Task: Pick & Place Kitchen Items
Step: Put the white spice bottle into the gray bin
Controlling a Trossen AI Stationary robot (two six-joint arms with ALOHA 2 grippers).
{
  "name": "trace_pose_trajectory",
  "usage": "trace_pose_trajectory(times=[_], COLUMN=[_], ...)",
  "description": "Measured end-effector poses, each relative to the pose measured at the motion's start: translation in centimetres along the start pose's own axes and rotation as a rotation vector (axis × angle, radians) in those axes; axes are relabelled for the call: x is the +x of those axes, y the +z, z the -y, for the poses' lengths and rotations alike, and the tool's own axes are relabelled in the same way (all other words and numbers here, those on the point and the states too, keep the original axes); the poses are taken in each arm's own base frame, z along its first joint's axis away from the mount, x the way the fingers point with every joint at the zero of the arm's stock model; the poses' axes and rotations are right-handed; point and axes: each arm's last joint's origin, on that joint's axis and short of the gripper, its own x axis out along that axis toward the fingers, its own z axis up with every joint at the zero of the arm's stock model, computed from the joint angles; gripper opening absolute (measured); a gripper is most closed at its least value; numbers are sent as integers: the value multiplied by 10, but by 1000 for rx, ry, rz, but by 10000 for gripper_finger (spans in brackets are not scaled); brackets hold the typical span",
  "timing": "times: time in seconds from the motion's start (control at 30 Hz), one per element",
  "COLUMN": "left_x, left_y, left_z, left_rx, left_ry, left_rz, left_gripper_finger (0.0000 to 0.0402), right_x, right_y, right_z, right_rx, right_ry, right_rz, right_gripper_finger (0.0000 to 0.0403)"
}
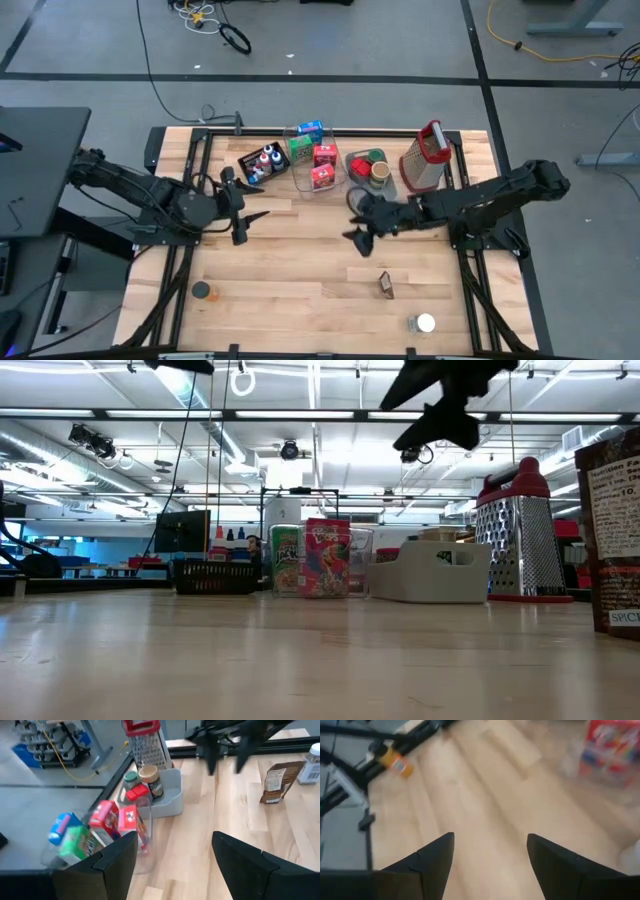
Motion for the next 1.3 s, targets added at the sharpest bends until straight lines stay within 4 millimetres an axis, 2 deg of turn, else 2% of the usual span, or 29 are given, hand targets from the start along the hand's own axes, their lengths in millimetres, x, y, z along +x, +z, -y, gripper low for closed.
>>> trace_pose_trajectory(times=[0.17,0.37,0.53,0.67,0.93,1.03,1.17,1.3], left_x=[15,27,29,29,29,28,28,28], left_y=[-25,-47,-48,-45,-37,-34,-35,-35], left_z=[9,18,19,20,21,21,21,20], left_rx=[-56,-123,-145,-159,-150,-159,-164,-166], left_ry=[-17,-79,-85,-93,-104,-108,-106,-100], left_rz=[-27,-29,-4,27,98,120,119,119], left_gripper_finger=[265,265,265,265,265,265,265,265], right_x=[-7,-20,-29,-38,-54,-71,-101,-129], right_y=[-22,-43,-58,-73,-90,-95,-98,-108], right_z=[-20,-38,-50,-63,-80,-85,-91,-94], right_rx=[-56,-256,-183,-129,-164,-203,-341,-544], right_ry=[107,336,494,537,549,588,631,602], right_rz=[-120,-304,-493,-580,-519,-477,-296,-85], right_gripper_finger=[247,226,215,206,192,187,180,173])
